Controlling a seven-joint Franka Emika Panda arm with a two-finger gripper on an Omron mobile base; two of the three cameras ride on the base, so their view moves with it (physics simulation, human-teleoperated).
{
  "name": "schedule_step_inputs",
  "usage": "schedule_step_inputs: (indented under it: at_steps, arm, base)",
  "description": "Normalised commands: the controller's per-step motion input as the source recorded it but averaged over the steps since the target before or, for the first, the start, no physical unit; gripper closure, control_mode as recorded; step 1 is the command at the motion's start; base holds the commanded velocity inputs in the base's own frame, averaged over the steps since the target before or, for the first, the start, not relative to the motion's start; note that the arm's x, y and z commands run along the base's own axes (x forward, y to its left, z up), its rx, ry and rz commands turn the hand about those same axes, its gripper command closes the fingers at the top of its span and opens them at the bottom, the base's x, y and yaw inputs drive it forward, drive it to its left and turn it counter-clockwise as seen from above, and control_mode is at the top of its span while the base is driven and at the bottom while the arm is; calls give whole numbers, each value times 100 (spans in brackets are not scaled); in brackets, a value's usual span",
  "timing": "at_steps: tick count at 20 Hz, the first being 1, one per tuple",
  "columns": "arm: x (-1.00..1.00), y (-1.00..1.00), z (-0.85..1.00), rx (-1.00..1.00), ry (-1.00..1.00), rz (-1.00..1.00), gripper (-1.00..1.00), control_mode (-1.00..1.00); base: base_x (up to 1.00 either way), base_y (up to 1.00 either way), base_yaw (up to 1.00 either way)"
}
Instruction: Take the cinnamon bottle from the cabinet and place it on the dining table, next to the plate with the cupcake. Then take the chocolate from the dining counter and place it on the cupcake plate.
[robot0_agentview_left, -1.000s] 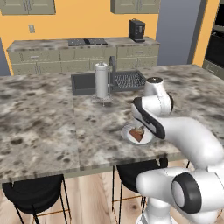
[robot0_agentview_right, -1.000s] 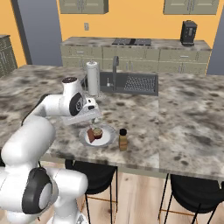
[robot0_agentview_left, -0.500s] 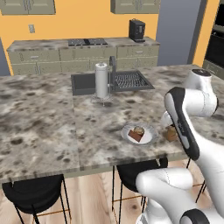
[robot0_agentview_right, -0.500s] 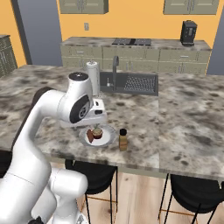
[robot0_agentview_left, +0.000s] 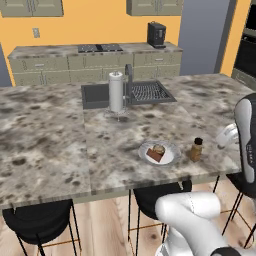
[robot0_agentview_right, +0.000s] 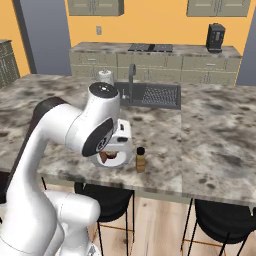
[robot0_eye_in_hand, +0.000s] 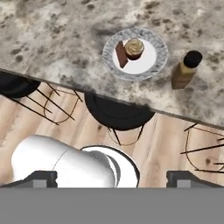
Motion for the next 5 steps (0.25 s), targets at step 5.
schedule_step_inputs:
  at_steps: [5]
  arm:
    - [-22,1,-3,1,-17,-27,-100,-100]
  base:
    - [0,0,0]
